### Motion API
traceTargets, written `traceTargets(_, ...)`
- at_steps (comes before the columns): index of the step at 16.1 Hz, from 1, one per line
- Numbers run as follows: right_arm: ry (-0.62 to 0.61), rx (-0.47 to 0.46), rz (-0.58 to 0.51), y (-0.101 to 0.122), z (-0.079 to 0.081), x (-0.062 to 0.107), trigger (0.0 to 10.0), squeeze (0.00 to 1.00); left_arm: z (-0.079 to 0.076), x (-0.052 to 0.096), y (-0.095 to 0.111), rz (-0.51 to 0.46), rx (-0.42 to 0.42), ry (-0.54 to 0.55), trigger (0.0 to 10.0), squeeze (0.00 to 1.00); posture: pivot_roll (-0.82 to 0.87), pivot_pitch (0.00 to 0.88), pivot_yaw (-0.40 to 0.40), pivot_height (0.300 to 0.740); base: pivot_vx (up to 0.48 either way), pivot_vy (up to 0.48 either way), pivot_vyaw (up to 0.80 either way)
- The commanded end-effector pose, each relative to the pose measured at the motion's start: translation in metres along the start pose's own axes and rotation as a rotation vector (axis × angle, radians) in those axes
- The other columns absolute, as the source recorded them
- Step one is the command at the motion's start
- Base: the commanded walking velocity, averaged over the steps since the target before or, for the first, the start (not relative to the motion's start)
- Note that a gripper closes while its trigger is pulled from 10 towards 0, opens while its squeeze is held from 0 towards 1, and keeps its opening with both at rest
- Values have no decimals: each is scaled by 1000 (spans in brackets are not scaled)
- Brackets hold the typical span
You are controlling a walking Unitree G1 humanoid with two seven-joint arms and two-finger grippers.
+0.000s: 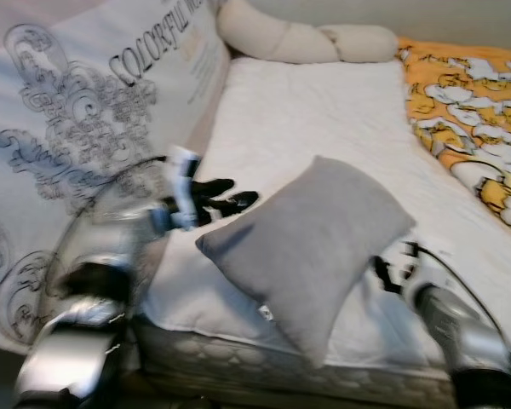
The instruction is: Clean up the room
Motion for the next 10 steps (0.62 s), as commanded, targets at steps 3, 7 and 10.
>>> traceTargets(3,107,-129,-72,11,8,10,10000,0,5,-18,-18,65,-42,156,10000,1000,-89,0,55,740,0,0,0)
traceTargets(7,266,-249,-21,-2,26,19,10000,1000,-11,-33,-37,53,111,138,10000,1000,-95,0,59,740,0,0,0)
traceTargets(10,348,-230,97,-24,35,27,10000,1000,13,-23,-38,28,83,364,10000,1000,-94,0,57,740,0,0,0)
Point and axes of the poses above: a point about 5 cm out from each wrist's last joint towards the gripper, its own x axis pointing back from the gripper into the wrist, its own y axis along the axis of the wrist's last joint, z = x × y, the point moved 3 cm from there along -x, pointing out of the wrist towards the gripper, and after that the axes turned 11 degrees about -x, right-handed, at the moved point
